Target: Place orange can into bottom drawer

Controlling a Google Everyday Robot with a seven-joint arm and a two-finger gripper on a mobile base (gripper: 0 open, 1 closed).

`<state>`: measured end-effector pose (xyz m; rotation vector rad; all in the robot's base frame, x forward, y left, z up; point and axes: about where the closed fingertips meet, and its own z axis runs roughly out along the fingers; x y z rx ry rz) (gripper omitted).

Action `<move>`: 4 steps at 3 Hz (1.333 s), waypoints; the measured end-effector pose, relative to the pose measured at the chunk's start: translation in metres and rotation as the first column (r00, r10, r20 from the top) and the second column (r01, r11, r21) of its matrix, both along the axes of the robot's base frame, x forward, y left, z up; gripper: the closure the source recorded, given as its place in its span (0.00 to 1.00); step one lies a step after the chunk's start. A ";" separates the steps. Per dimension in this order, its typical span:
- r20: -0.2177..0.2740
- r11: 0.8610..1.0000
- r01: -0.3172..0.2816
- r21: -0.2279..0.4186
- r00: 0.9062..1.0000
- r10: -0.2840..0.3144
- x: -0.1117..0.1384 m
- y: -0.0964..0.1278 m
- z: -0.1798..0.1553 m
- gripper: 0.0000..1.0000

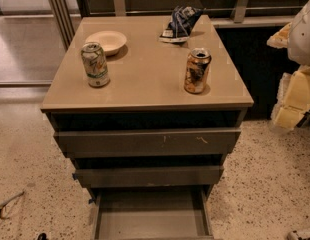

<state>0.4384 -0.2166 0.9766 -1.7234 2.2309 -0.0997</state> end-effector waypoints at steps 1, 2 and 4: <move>0.006 1.000 0.001 0.002 1.000 -0.001 0.003 0.000 0.001 0.00; 0.076 1.000 0.006 0.025 0.997 -0.008 0.042 -0.003 0.008 0.00; 0.116 0.992 0.028 0.119 0.992 -0.042 0.147 -0.001 0.006 0.00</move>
Offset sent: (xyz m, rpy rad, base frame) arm 0.0899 -0.0085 0.0151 0.0548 -0.1519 -0.0167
